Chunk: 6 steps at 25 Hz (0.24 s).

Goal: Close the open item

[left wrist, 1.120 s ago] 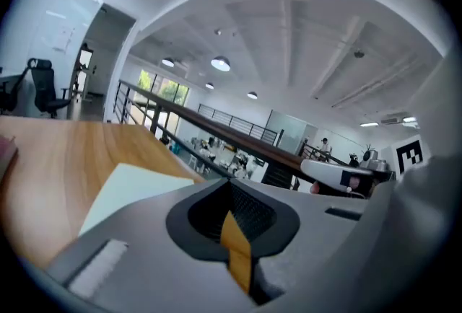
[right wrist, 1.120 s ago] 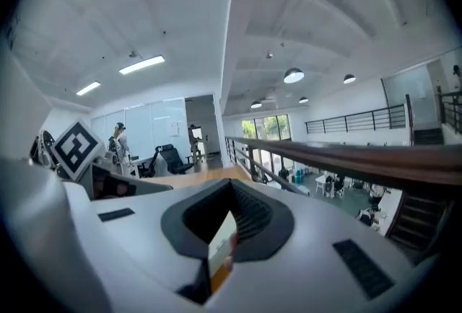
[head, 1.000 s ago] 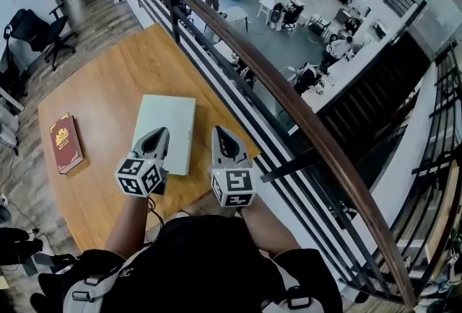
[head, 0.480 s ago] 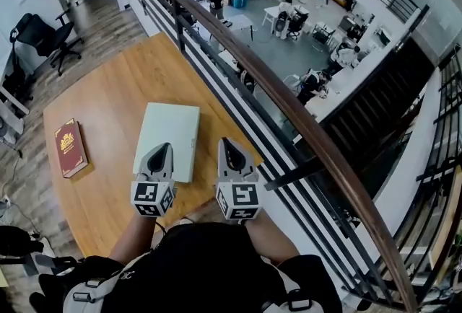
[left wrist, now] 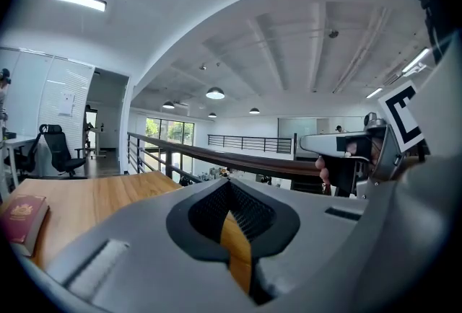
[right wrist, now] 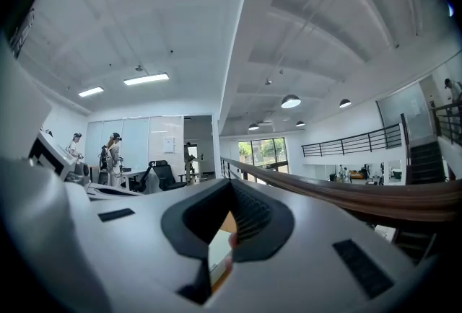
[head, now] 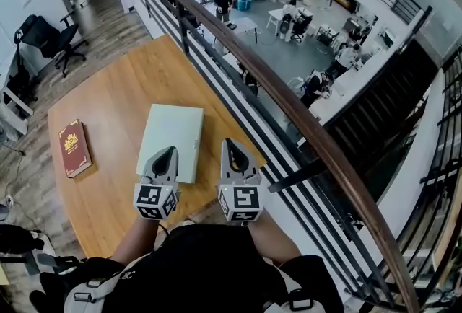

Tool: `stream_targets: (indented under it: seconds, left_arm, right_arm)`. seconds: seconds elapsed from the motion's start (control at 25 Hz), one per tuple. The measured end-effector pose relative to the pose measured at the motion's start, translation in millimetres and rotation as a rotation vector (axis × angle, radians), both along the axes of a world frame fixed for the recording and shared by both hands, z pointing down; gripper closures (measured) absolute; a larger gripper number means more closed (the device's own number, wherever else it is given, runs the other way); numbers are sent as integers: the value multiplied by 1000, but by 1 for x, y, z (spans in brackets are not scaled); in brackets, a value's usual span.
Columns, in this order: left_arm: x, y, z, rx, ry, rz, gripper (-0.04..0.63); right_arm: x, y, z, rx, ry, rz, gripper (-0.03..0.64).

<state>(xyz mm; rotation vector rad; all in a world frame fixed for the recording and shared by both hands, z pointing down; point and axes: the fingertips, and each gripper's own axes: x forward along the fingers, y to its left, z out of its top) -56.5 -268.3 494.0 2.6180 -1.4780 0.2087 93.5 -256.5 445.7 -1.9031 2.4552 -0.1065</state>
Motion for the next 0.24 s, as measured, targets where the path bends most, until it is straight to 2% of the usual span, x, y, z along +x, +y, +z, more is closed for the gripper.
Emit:
stream_targets:
  seconds: [0.24]
  left_arm:
    - [-3, 6, -2, 11, -1, -13, 594]
  right_arm:
    - [0, 5, 1, -1, -5, 0, 613]
